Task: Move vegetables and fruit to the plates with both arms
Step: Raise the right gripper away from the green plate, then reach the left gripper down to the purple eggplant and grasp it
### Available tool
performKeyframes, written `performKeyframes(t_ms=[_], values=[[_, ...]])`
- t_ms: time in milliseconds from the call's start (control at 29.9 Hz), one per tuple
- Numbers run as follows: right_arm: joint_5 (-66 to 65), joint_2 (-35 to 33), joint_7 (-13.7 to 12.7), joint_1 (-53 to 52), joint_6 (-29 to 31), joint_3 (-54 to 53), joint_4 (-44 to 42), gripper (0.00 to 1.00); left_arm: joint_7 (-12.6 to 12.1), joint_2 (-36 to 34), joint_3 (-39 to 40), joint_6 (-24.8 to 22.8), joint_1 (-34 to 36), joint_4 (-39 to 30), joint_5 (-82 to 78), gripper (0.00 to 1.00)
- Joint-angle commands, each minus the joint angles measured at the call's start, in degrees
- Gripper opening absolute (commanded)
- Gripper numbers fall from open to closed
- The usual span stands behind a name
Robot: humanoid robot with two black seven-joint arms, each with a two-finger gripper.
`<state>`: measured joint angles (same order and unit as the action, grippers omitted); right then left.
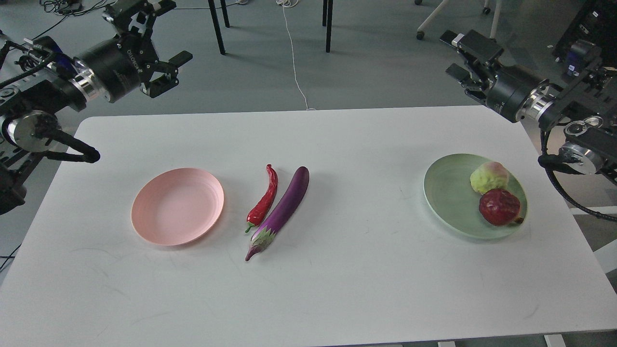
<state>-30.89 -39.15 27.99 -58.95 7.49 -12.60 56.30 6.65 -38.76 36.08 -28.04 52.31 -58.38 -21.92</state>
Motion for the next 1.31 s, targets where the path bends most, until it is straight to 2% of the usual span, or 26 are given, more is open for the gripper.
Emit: performKeyframes(t_ms=[0,33,67,201,301,502,669,770,971,1272], values=[[1.27,0.12,0.01,1.91,0.07,-2.87,0.21,0.98,0.03,-0.17,-0.75,0.04,0.86,-1.38,-2.42,0.98],[9.19,0.56,0.01,9.4,0.33,-14.36,0.39,0.98,0.03,-0.17,-1.71,1.74,1.13,-11.04,-20.0,0.98],[11.96,0.56,0.01,10.86,0.68,-16.56,0.39,0.98,0.03,-0.08,-2.33,2.19,0.87,-13.83,-24.87,0.98],[24.18,0.04,0.01,15.26,3.58,-20.01,0.13,0.98,0.12,0.62,-8.47,4.12,0.69,-22.02,-45.43,0.97],[29.99,-0.49,0.01,18.34,5.17,-20.45,0.04,0.98,0.2,2.72,-13.48,5.1,0.78,-24.14,-61.17,0.97],[31.33,-0.93,0.01,24.84,10.26,-26.41,0.3,0.98,-0.15,10.36,-17.09,5.36,-0.19,-22.57,-81.49,0.94],[31.33,-0.93,0.01,26.61,12.29,-29.24,0.3,0.98,-1.37,15.73,-19.82,6.68,-2.12,-19.14,-90.39,0.94],[31.33,-0.84,0.01,26.61,12.29,-29.24,0.39,0.98,-3.66,17.14,-20.43,6.85,-3.61,-15.63,-92.77,0.91],[31.33,-0.49,0.01,26.7,12.38,-29.24,0.39,0.98,-4.8,18.02,-20.52,7.29,-6.86,-13.34,-93.83,0.83],[31.24,-0.32,0.01,26.61,12.2,-29.24,0.13,0.98,-4.98,18.81,-20.52,9.84,-9.15,-8.95,-96.99,0.83]])
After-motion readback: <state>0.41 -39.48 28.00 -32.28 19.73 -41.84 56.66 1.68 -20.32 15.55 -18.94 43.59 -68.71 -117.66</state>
